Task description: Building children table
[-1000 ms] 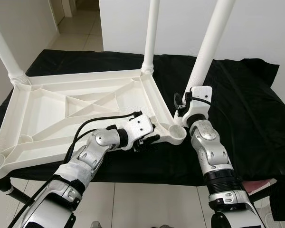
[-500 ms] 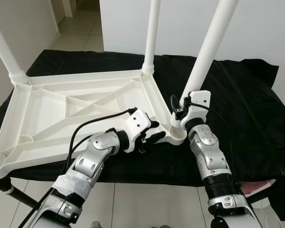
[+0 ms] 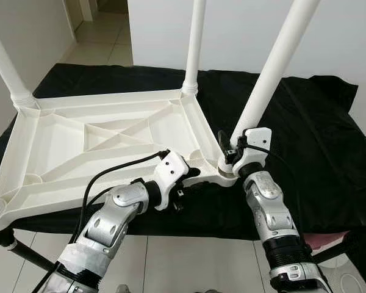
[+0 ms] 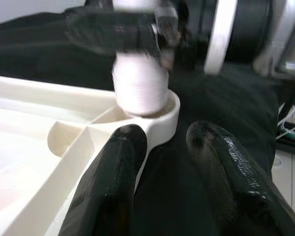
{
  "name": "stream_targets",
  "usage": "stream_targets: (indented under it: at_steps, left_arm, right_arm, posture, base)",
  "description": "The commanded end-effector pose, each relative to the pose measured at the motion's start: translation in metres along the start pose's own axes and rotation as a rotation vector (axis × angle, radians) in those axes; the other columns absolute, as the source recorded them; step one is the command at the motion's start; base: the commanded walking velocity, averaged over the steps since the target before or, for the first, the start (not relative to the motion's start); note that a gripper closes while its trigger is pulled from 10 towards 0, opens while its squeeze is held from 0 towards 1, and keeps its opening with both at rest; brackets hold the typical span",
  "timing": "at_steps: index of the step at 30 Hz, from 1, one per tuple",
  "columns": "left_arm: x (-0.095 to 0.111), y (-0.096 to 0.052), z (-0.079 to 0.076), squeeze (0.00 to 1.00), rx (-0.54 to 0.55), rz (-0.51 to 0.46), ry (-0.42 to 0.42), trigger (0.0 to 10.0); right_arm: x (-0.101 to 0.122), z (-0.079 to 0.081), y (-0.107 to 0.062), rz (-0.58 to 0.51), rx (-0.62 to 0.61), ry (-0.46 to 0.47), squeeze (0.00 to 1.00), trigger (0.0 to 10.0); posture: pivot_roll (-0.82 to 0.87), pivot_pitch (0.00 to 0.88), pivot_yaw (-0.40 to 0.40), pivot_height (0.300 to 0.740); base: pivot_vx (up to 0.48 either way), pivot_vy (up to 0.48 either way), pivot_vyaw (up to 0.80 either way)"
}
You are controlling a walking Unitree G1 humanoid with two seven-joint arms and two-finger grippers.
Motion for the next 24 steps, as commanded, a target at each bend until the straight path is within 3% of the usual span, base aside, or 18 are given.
stream_targets:
  at_steps: [1,10,24]
  left_arm:
    - [0.001,-0.002,0.002,0.0,0.057,0.018,-0.016,10.0]
    - [0.005,-0.003,0.001,0.0,0.052,0.024,-0.017,10.0]
    - [0.009,-0.002,-0.002,0.0,0.037,0.03,-0.019,10.0]
  right_arm:
    - [-0.004,0.0,-0.006,0.011,0.029,-0.001,0.0,10.0]
    - [-0.014,0.001,-0.01,0.055,0.083,-0.035,0.0,10.0]
    - [-0.025,-0.012,-0.014,0.128,0.131,-0.096,0.0,10.0]
  posture:
    - [0.02,0.016,-0.05,0.74]
    - [0.02,0.022,-0.046,0.74]
    - [0.02,0.031,-0.044,0.74]
  base:
    - [0.0,0.0,0.0]
    - [0.0,0.0,0.0]
    - [0.0,0.0,0.0]
Point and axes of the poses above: a point about 5 cm out from each wrist's last joint towards the gripper, its own y axis pointing out of the wrist towards the gripper, its own x axis along the axis of the wrist's last joint, z = x × y, the point moved 2 cm from there along y, pointing out of the wrist towards the gripper, and after that the axes turned 15 degrees about y, right-handed, at the moved point
